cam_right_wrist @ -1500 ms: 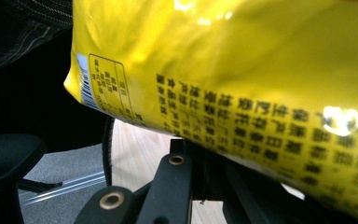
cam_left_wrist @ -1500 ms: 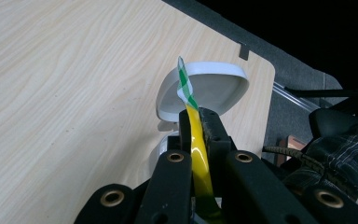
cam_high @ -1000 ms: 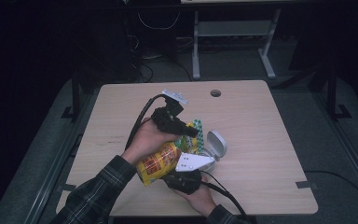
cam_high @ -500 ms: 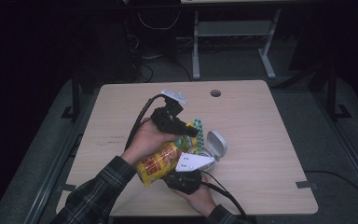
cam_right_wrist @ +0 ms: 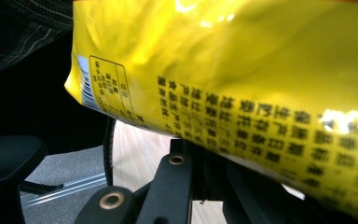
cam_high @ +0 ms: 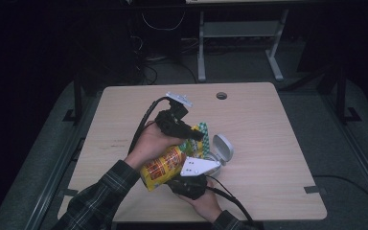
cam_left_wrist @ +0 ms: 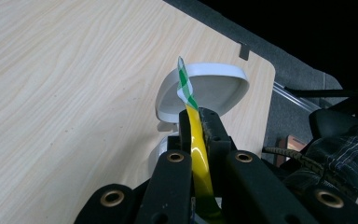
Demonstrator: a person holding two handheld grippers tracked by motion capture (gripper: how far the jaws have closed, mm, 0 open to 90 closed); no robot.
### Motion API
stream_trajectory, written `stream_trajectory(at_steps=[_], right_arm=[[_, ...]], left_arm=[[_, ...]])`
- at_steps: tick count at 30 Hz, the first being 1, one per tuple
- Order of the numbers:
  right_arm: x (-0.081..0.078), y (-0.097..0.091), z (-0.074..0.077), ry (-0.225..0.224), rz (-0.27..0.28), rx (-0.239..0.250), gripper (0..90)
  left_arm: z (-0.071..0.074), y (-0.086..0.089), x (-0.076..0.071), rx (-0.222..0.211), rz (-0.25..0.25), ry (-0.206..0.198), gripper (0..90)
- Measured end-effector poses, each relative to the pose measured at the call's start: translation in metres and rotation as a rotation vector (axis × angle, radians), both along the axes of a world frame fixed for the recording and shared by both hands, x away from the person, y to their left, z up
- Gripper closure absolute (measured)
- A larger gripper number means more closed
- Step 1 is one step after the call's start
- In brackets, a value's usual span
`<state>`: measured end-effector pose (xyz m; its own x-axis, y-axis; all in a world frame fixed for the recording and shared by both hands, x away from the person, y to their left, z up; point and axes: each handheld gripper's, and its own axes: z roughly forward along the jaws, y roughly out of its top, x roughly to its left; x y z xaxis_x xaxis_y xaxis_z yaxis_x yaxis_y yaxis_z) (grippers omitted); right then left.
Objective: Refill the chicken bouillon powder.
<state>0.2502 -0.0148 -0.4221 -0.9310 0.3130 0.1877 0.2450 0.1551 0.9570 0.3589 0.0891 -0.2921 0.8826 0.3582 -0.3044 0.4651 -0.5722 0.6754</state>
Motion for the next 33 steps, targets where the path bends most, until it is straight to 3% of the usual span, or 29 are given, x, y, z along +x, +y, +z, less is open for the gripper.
stream_trajectory(at_steps=[33], right_arm=[[-0.001,0.0007,-0.0001,-0.006,-0.004,0.012,90.0]], left_arm=[[0.0003,-0.0018,0.0006,0.014,-0.003,0.009,90.0]])
